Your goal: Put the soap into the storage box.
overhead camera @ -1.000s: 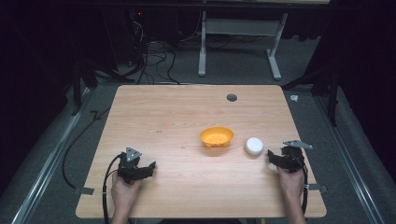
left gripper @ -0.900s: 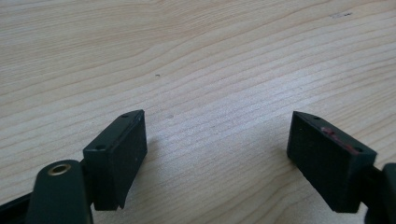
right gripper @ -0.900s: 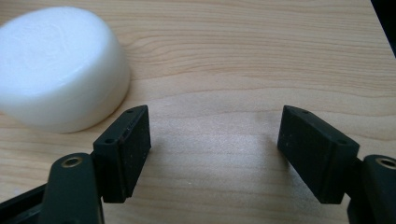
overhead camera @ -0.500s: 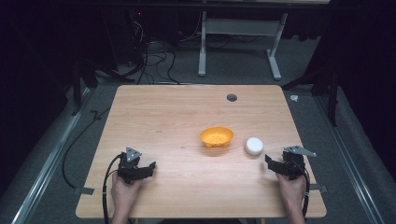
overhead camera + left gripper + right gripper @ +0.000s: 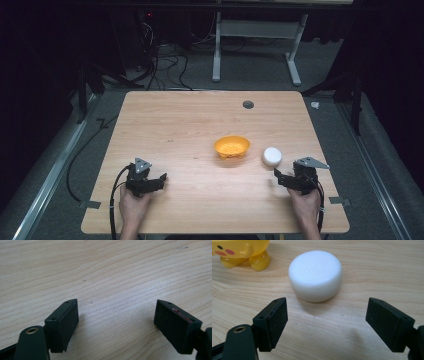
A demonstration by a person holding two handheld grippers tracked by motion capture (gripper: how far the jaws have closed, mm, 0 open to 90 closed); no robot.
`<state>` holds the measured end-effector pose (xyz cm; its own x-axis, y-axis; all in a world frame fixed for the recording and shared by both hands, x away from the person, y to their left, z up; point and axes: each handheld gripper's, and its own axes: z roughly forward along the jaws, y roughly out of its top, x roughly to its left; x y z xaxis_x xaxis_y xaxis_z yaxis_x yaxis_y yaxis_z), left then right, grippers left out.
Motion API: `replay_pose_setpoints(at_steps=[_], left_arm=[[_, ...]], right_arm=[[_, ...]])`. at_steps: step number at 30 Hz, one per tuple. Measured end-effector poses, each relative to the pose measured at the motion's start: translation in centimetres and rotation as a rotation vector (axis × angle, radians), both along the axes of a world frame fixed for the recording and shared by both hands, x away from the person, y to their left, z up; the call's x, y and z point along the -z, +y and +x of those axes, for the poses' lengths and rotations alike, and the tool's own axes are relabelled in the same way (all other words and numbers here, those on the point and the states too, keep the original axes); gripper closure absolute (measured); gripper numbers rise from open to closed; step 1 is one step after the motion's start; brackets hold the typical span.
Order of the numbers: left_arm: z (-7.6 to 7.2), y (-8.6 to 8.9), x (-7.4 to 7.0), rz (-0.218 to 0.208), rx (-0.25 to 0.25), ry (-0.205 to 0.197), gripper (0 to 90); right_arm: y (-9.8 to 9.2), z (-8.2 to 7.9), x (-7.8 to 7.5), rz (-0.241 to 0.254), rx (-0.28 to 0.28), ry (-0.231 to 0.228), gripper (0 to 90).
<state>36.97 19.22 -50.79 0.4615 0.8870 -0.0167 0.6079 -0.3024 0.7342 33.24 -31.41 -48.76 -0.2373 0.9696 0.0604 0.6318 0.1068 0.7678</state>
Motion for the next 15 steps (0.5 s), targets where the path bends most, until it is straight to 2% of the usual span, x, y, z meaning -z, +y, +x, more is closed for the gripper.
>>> replay_pose_setpoints(at_steps=[3, 15], left_arm=[[0.0, 0.0, 0.0, 0.000, 0.000, 0.000, 20.4], [0.0, 0.0, 0.0, 0.000, 0.000, 0.000, 20.3]], right_arm=[[0.7, 0.6, 0.0, -0.011, -0.002, -0.003, 14.9], [1.7, 2.4, -0.3, -0.037, -0.025, 0.007, 13.7]])
